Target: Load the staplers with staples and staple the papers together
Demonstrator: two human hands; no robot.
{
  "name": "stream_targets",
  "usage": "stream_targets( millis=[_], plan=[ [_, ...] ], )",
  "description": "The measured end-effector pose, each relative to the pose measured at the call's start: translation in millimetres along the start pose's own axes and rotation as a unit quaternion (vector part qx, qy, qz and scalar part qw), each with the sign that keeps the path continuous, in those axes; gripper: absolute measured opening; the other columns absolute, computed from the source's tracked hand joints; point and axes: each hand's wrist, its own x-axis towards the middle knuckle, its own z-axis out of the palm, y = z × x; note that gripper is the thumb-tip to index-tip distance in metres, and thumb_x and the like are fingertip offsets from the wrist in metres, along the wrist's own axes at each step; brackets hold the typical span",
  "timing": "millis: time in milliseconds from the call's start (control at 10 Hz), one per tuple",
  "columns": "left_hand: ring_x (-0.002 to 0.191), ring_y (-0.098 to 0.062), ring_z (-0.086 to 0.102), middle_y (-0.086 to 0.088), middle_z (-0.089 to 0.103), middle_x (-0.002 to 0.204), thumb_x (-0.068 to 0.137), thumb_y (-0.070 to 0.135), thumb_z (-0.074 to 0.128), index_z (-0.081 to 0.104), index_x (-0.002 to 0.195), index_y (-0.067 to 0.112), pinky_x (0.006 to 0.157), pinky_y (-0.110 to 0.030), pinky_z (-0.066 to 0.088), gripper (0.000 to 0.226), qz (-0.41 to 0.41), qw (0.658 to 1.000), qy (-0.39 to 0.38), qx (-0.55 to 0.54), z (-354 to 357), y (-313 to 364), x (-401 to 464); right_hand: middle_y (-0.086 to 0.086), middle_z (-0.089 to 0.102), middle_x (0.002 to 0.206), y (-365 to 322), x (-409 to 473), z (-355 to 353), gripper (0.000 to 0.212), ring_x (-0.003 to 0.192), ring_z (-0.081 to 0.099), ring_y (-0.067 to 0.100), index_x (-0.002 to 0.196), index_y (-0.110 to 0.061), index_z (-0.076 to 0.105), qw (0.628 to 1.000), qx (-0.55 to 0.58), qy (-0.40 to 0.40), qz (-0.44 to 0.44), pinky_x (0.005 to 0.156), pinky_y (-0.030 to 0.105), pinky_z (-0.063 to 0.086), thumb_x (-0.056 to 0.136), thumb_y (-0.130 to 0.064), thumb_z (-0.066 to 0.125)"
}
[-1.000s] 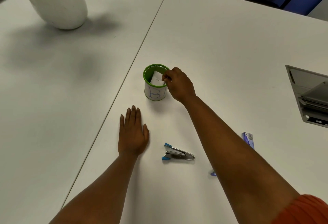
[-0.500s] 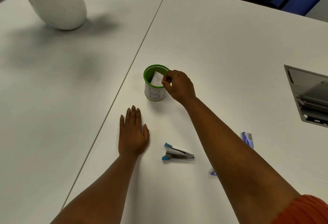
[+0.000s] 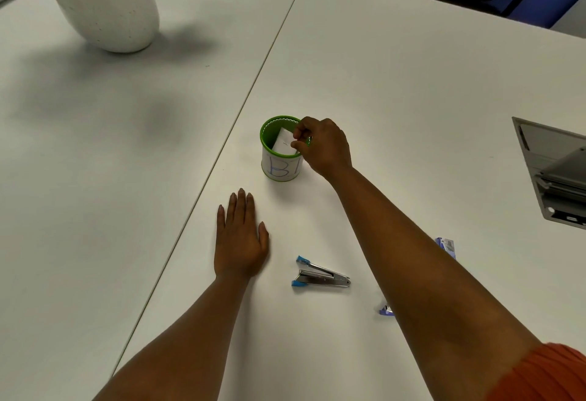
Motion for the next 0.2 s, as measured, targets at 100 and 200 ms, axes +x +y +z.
stream_targets(
  millis=[100, 200],
  plan=[
    [0.146, -0.022, 0.005, -0.010, 0.008, 0.157, 0.081, 0.041, 0.000, 0.012, 0.148, 0.006, 0.119, -0.038, -0.001, 0.076, 0.006, 1.000, 0.001, 0.005, 1.7, -0.5, 1.9, 0.002, 0.071, 0.092, 5.2, -1.6, -0.3, 0.009, 0.097, 0.059, 0.021, 0.090, -0.017, 0.068, 0.999, 0.038, 0.025, 0.014, 0.081, 0.033, 0.045, 0.083, -0.020, 0.063],
    [0.146, -0.021, 0.003, -0.007, 0.004, 0.158, 0.082, 0.039, -0.001, 0.009, 0.148, 0.008, 0.118, -0.039, -0.001, 0.073, 0.007, 1.000, -0.002, 0.012, 0.7, -0.8, 1.9, 0.001, 0.072, 0.098, 5.8, -9.4, -5.7, 0.014, 0.097, 0.063, 0.020, 0.096, -0.017, 0.069, 0.997, 0.065, 0.047, 0.017, 0.085, 0.036, 0.050, 0.086, -0.018, 0.060]
  ],
)
